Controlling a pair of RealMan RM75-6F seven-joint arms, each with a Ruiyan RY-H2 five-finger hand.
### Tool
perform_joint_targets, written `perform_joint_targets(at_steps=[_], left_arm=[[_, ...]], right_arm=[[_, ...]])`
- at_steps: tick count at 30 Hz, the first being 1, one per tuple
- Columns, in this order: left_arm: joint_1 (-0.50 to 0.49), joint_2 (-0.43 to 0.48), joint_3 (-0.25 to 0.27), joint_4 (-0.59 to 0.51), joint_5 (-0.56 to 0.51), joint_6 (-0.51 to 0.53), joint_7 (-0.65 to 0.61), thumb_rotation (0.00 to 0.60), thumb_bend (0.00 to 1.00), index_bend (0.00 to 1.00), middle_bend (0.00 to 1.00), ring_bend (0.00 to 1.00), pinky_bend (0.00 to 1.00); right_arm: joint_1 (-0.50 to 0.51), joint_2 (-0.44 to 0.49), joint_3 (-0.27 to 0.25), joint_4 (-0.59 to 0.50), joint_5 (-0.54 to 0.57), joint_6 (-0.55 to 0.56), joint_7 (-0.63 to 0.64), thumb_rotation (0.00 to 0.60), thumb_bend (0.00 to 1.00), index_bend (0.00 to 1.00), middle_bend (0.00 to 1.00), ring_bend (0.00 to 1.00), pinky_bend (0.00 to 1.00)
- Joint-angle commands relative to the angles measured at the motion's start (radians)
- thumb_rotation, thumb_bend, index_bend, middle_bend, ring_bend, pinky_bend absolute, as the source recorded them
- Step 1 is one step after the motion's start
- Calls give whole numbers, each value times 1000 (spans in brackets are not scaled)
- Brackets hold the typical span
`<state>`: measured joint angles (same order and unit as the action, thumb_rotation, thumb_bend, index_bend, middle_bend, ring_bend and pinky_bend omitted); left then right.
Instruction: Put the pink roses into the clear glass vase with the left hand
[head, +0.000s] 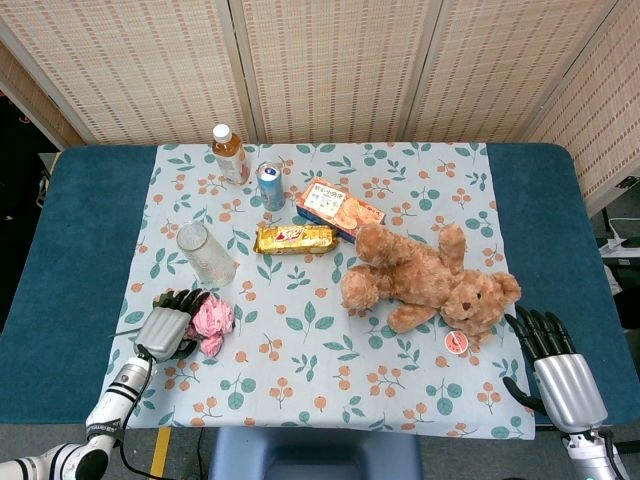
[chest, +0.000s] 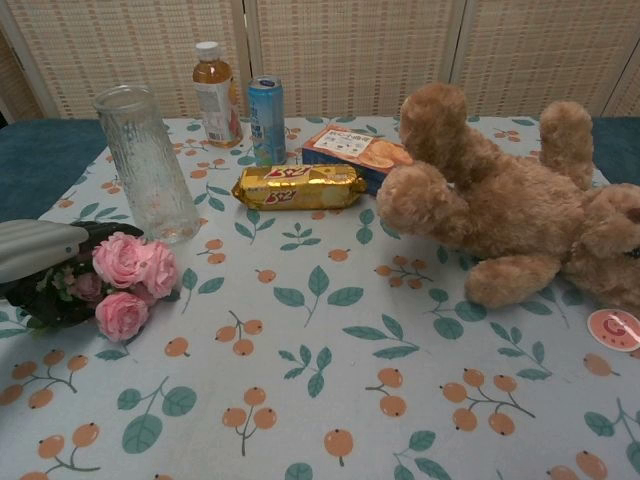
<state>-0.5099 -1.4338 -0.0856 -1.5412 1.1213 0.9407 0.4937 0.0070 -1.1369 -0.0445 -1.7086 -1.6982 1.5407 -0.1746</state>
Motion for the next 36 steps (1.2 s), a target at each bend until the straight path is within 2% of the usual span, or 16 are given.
perform_joint_targets(at_steps=[1, 6, 8, 11, 13, 15, 16, 19, 22, 26, 30, 33, 36], left_arm=[[-8, -9, 4, 5, -22, 10, 19, 600, 354, 58, 87, 62, 205], [7, -75, -8, 71, 18, 99, -13, 600, 358, 287, 383, 284, 313], [10, -99, -9, 99, 32, 114, -44, 600, 397, 389, 506, 361, 331], [16, -117, -13, 135, 66, 135, -107, 600, 504, 511, 630, 450, 372], [27, -121, -18, 146, 98, 163, -174, 600, 528, 553, 669, 475, 384], [39, -116, -16, 148, 141, 196, -237, 600, 545, 574, 689, 492, 396], [52, -110, -19, 138, 176, 228, -317, 600, 557, 583, 697, 501, 408], [94, -69, -48, 63, 276, 332, -662, 600, 624, 598, 713, 514, 442], [134, -7, -96, -25, 348, 452, -1010, 600, 645, 594, 710, 508, 389], [160, 69, -172, -100, 365, 538, -1334, 600, 643, 572, 689, 484, 325], [155, 100, -264, -127, 334, 589, -1478, 600, 643, 569, 686, 477, 301], [122, 108, -350, -139, 270, 576, -1508, 600, 643, 572, 687, 476, 293], [55, 89, -433, -87, 204, 536, -1497, 600, 643, 575, 686, 476, 282]], right_arm=[[1, -2, 1, 0, 1, -1, -2, 600, 177, 0, 0, 0, 0], [0, -4, 2, 3, -1, 2, 0, 600, 178, 0, 0, 0, 0], [-1, -4, 2, 3, -2, 4, -1, 600, 180, 0, 0, 0, 0], [1, -1, 0, 5, -2, -2, -3, 600, 251, 0, 0, 0, 0], [2, -1, -2, 4, -2, -7, -3, 600, 296, 0, 0, 0, 0], [2, 0, -1, 5, -3, -5, 4, 600, 297, 0, 0, 0, 0], [2, -1, 1, 5, -2, -2, 5, 600, 298, 0, 0, 0, 0], [3, -3, 5, 7, 4, -4, 5, 600, 297, 0, 0, 0, 0], [5, -6, 6, 8, 7, -9, 1, 600, 297, 0, 0, 0, 0], [6, -9, 7, 7, 10, -11, -3, 600, 297, 0, 0, 0, 0], [4, -8, 10, 7, 15, -7, -4, 600, 297, 0, 0, 0, 0], [5, -9, 11, 8, 18, -11, -4, 600, 297, 0, 0, 0, 0], [7, -13, 13, 9, 26, -18, -9, 600, 297, 0, 0, 0, 0]])
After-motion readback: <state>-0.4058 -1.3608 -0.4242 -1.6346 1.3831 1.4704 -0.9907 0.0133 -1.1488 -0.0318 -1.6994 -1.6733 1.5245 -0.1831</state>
